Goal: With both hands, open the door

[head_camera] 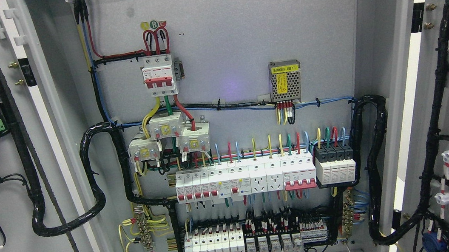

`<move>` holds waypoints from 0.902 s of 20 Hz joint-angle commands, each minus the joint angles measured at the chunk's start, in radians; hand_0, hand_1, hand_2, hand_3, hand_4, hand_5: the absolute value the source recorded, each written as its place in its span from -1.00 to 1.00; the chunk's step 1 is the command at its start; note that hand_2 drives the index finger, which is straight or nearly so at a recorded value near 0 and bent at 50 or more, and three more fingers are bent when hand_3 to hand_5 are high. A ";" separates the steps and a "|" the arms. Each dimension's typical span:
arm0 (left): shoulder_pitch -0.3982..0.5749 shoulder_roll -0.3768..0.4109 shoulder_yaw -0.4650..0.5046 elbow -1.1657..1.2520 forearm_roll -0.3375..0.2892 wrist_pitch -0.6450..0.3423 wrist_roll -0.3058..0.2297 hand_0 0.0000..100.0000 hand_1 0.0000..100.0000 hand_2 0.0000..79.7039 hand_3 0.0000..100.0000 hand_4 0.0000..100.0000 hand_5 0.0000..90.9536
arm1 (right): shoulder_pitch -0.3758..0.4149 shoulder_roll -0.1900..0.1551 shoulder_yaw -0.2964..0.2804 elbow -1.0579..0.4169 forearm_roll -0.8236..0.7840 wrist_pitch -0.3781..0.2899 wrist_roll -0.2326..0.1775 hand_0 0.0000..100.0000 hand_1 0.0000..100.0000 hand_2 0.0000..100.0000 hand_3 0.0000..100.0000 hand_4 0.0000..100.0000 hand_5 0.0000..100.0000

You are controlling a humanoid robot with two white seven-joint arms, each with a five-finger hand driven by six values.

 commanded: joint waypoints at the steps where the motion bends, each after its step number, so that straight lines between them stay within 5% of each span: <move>1: 0.013 -0.122 -0.115 0.201 -0.080 0.006 -0.002 -1.00 -1.00 -1.00 -1.00 -0.94 -1.00 | 0.022 0.023 0.023 0.232 -0.006 -0.324 -0.005 -0.79 -1.00 -1.00 -1.00 -1.00 -1.00; 11: -0.033 -0.202 -0.139 0.496 -0.127 0.231 -0.011 -1.00 -1.00 -1.00 -1.00 -0.94 -1.00 | 0.047 0.050 0.011 0.516 -0.010 -0.346 -0.005 -0.79 -1.00 -1.00 -1.00 -1.00 -1.00; 18: -0.240 -0.272 -0.129 0.888 -0.179 0.276 -0.019 -1.00 -1.00 -1.00 -1.00 -0.94 -1.00 | 0.041 0.088 0.005 0.715 -0.050 -0.357 -0.005 -0.79 -1.00 -1.00 -1.00 -1.00 -1.00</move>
